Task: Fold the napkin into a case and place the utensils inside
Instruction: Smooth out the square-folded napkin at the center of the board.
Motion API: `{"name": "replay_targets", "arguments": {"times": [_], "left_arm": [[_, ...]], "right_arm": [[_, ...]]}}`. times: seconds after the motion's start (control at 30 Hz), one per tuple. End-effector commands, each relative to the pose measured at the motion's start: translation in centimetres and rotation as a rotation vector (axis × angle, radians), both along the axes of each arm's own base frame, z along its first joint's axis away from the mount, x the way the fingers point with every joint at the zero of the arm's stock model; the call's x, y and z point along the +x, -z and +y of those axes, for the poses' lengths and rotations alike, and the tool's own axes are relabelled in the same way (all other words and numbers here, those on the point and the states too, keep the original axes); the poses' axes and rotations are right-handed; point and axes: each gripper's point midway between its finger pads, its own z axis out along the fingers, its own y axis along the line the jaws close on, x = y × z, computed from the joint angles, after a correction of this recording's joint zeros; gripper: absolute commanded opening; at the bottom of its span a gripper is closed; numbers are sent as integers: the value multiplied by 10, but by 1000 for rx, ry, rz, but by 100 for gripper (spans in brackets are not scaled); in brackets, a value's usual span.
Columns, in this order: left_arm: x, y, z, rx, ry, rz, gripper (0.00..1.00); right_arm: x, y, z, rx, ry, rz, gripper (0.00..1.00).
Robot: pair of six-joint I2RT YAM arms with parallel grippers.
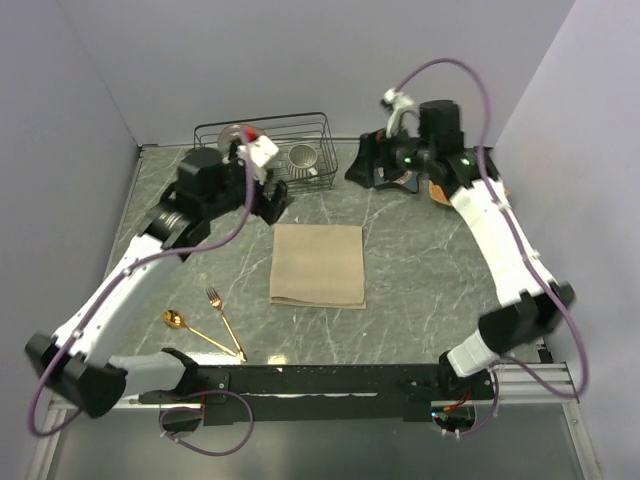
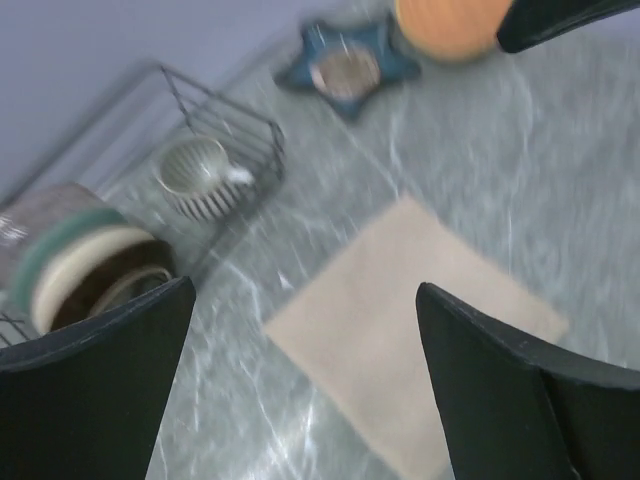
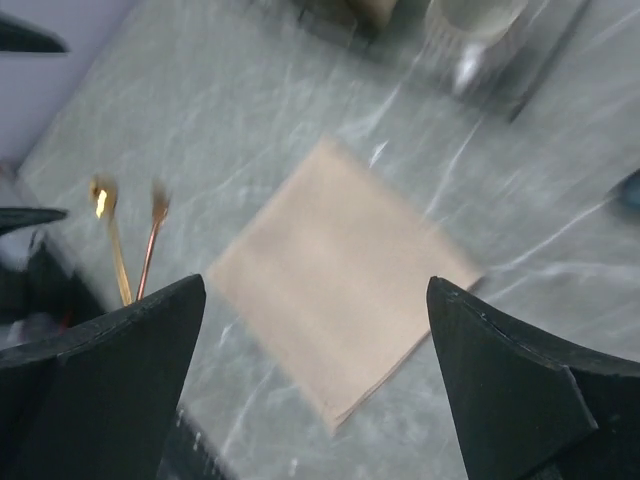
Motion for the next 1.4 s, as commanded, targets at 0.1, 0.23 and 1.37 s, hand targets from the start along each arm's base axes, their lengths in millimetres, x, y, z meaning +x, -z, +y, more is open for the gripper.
{"name": "replay_targets", "arguments": {"times": [0.1, 0.23, 1.37], "left_arm": [[29, -11, -18, -383, -194, 100, 99], [34, 31, -34, -322, -122, 365, 99], [111, 272, 6, -940, -507, 961, 99]], "right_arm": [[40, -11, -1, 166, 155, -127, 100], [12, 34, 28, 274, 8, 168, 100], [67, 265, 25, 496, 251, 698, 100]]}}
